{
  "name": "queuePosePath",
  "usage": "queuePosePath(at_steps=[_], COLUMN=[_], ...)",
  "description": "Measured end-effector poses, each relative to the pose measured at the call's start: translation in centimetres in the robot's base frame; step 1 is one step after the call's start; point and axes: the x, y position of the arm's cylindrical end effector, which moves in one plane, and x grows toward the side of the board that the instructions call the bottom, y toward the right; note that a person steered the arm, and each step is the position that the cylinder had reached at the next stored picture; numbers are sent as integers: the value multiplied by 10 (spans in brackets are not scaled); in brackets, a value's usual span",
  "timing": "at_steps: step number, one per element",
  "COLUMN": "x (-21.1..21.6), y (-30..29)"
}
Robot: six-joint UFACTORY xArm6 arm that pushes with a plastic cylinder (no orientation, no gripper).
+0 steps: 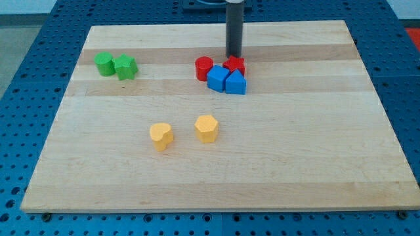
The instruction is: Move the red star into the triangle
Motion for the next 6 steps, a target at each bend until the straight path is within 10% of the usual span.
queuePosePath(at_steps=[6], x=[-13], y=[-70])
